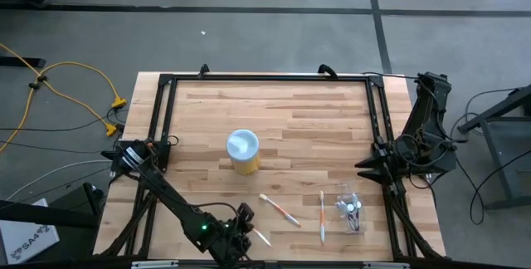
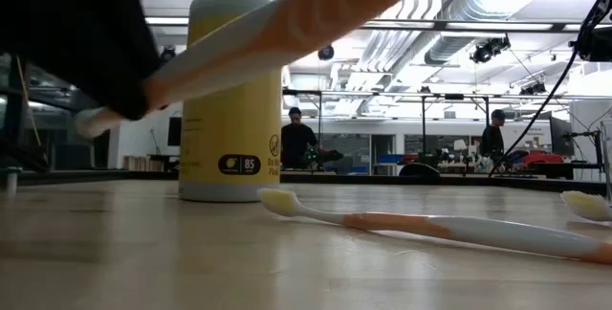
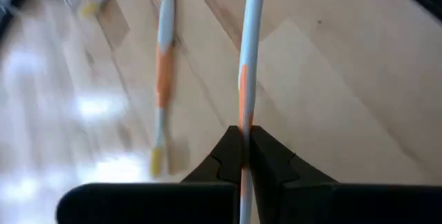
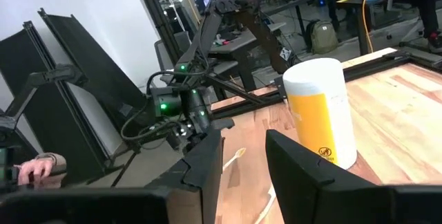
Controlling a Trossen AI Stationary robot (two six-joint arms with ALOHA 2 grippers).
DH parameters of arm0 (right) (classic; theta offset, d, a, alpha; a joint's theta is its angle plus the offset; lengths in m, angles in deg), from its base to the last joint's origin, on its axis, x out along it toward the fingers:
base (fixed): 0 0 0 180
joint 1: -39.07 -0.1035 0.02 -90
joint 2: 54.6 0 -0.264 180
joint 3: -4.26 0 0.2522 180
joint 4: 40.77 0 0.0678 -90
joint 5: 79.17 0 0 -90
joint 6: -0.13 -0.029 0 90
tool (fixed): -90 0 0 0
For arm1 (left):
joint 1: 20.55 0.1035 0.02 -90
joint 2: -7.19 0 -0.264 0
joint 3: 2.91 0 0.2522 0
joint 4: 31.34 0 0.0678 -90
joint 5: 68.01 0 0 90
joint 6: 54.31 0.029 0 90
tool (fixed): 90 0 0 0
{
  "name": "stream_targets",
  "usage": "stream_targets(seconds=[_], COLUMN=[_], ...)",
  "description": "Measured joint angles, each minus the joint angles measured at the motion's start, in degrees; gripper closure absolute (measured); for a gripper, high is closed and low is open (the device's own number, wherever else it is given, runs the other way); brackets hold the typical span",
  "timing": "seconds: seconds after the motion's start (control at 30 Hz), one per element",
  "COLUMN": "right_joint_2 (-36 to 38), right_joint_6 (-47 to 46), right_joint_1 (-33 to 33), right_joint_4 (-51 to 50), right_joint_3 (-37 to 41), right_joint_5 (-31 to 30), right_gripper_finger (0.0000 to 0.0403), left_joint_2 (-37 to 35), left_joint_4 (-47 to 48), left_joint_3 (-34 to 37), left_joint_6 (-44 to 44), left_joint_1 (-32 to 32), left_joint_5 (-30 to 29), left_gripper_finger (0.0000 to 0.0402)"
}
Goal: Pick & Place toothbrushing station
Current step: Put the left orange toothbrush in the top section of the transparent organizer
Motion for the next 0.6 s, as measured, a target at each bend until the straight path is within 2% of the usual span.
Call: stream_targets(seconds=[0.17,0.4,0.5,0.6], right_joint_2=[-1.7,-6.8,-9.8,-13.1], right_joint_6=[-5.9,-14.7,-16.7,-15.7], right_joint_1=[0.0,0.1,1.8,5.5], right_joint_4=[-0.8,0.0,2.4,8.1], right_joint_3=[0.0,0.0,0.0,0.0], right_joint_5=[1.3,3.2,4.7,10.6], right_gripper_finger=[0.0296,0.0296,0.0296,0.0296], left_joint_2=[0.0,-0.4,-0.4,-0.4], left_joint_4=[-2.4,-8.8,-13.9,-19.4], left_joint_3=[-0.9,-2.6,-3.2,-3.3], left_joint_6=[10.9,32.5,42.4,51.1], left_joint_1=[-0.7,-1.0,-0.1,1.3], left_joint_5=[-6.6,-17.8,-19.1,-19.1], left_gripper_finger=[0.0398,0.0399,0.0399,0.0399])
